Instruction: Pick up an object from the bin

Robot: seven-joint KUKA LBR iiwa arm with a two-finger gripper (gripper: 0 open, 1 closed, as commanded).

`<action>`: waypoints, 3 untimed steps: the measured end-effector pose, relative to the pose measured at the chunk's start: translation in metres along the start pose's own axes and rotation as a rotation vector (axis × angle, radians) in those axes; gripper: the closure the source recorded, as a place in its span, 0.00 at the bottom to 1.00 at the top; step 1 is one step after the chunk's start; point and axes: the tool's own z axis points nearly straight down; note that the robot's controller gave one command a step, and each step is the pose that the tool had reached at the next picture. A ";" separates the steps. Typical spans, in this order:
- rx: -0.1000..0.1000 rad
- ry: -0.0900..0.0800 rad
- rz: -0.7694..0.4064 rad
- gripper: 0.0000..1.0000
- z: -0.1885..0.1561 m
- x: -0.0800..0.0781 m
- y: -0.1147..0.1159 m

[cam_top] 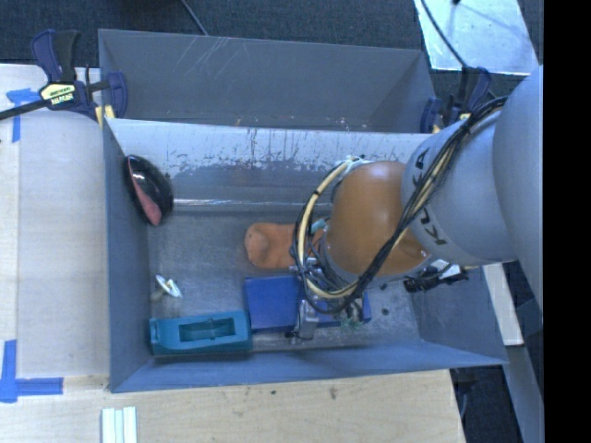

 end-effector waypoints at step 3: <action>-0.002 0.000 0.002 1.00 -0.016 0.000 -0.002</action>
Offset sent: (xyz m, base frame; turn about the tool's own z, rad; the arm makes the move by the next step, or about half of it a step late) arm 0.0000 0.0001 0.0170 0.0000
